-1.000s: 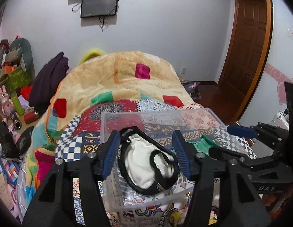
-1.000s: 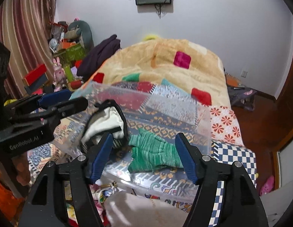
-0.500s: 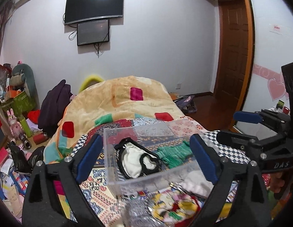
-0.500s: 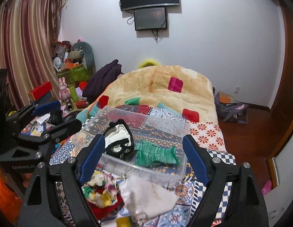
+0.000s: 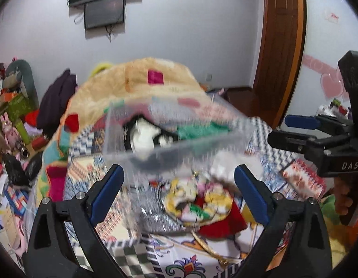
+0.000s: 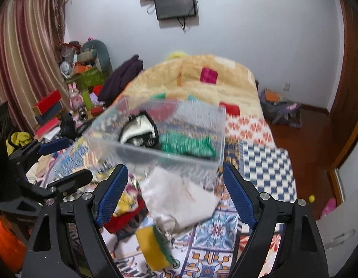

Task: Organize soft objects
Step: 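Grasp the white drawstring bag with the right tool while the left tool grasps the floral fabric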

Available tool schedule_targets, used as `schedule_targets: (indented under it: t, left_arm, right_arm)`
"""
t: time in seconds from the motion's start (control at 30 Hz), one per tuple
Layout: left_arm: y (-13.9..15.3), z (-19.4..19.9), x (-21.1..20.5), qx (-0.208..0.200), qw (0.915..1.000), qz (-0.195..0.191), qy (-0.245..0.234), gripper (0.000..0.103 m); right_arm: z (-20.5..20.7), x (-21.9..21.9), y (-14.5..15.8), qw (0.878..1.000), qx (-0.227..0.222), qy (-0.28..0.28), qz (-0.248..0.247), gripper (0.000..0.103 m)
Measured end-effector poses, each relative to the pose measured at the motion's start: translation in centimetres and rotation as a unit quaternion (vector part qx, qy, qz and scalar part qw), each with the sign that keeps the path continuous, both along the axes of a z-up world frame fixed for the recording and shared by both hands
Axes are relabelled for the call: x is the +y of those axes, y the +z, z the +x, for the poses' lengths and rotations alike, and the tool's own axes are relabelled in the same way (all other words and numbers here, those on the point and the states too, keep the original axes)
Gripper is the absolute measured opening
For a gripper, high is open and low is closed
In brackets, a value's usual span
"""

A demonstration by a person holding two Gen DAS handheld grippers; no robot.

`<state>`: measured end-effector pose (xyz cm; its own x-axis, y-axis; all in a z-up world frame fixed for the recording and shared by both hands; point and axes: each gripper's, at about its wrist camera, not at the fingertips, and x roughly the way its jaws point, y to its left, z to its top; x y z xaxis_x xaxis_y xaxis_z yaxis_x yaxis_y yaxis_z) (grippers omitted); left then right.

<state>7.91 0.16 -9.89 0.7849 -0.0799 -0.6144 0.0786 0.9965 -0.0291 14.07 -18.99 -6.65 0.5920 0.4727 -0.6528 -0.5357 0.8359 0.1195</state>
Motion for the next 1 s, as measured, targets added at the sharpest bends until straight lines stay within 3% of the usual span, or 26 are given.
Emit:
schedule_targets:
  t: [0.33,0.47,0.53,0.63,0.8,1.0]
  left_arm:
    - [-3.7,1.4,1.3,0.052,0.9980,-0.033,-0.007,0.048]
    - [-4.5,1.2,1.3,0.056,0.9978,-0.032,-0.010,0.040]
    - [-4.4,1.0,1.2,0.051,0.9981,-0.029,-0.014,0.034]
    - [-4.2,0.7,1.1,0.049,0.9984,-0.023,-0.016,0.027]
    - [-3.5,0.2,1.2,0.040,0.9991,-0.009,-0.011,0.026]
    - [-2.8,-0.5,0.8,0.035,0.9992,-0.006,-0.020,0.027]
  right_arm:
    - [1.1,0.7,-5.2,0.997,0.066,0.006,-0.025,0.082]
    - [1.1,0.9,-6.1,0.996,0.081,0.014,-0.031,0.082]
    - [1.1,1.0,-6.4,0.996,0.085,0.018,-0.033,0.075]
    - [1.0,1.1,-6.8,0.994,0.095,0.028,-0.033,0.054]
    - [0.7,1.2,-6.8,0.994,0.098,0.039,-0.026,0.027]
    - [0.6,1.3,-6.6,0.994,0.096,0.041,-0.024,0.014]
